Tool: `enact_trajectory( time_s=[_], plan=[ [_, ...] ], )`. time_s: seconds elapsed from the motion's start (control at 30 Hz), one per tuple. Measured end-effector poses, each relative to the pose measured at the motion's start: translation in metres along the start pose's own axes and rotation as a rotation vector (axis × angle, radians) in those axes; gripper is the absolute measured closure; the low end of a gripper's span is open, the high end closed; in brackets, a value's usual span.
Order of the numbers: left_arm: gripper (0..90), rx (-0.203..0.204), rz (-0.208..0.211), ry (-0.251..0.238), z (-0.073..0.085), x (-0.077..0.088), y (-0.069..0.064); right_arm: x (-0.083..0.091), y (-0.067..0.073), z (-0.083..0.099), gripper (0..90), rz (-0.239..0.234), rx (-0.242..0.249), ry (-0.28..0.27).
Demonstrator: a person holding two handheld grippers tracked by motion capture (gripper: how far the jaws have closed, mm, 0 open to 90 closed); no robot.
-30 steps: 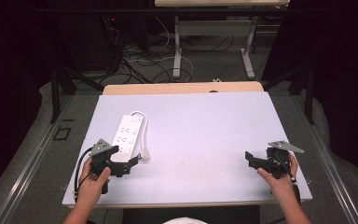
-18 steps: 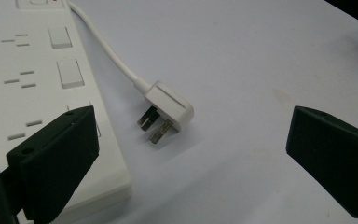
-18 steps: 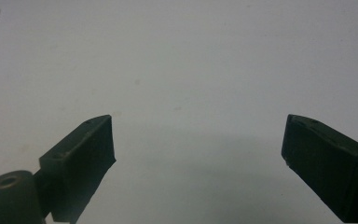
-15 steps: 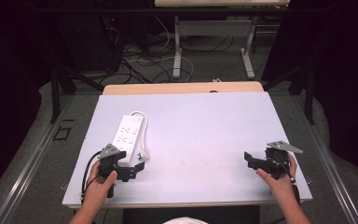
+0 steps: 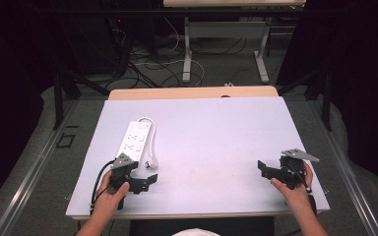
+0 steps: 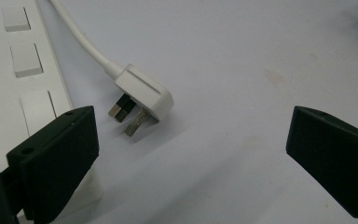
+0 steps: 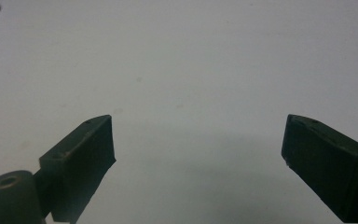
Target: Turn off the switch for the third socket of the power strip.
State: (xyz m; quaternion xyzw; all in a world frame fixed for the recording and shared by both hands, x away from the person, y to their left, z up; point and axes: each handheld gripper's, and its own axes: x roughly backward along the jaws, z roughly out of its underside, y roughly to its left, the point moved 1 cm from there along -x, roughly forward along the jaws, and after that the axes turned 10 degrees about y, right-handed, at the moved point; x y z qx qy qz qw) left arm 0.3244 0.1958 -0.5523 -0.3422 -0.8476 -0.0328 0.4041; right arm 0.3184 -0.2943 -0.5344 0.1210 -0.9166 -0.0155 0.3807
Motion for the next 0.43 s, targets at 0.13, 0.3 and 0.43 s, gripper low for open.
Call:
enact_trajectory(
  time_s=[0.13, 0.3, 0.43],
  plan=[
    [2.0, 0.008, -0.006, -0.005, 0.0, 0.0012, 0.0019, -0.0009, -0.0002, 0.0002, 8.9, -0.005, 0.005, 0.005],
    [2.1, 0.006, -0.015, -0.014, 0.0002, 0.0038, 0.0062, -0.0009, -0.0002, 0.0001, 8.9, -0.006, 0.006, 0.001],
    [2.0, 0.024, -0.014, -0.013, 0.0001, 0.003, 0.0057, -0.0011, -0.0003, 0.0003, 8.9, -0.007, 0.007, 0.005]
  ],
)
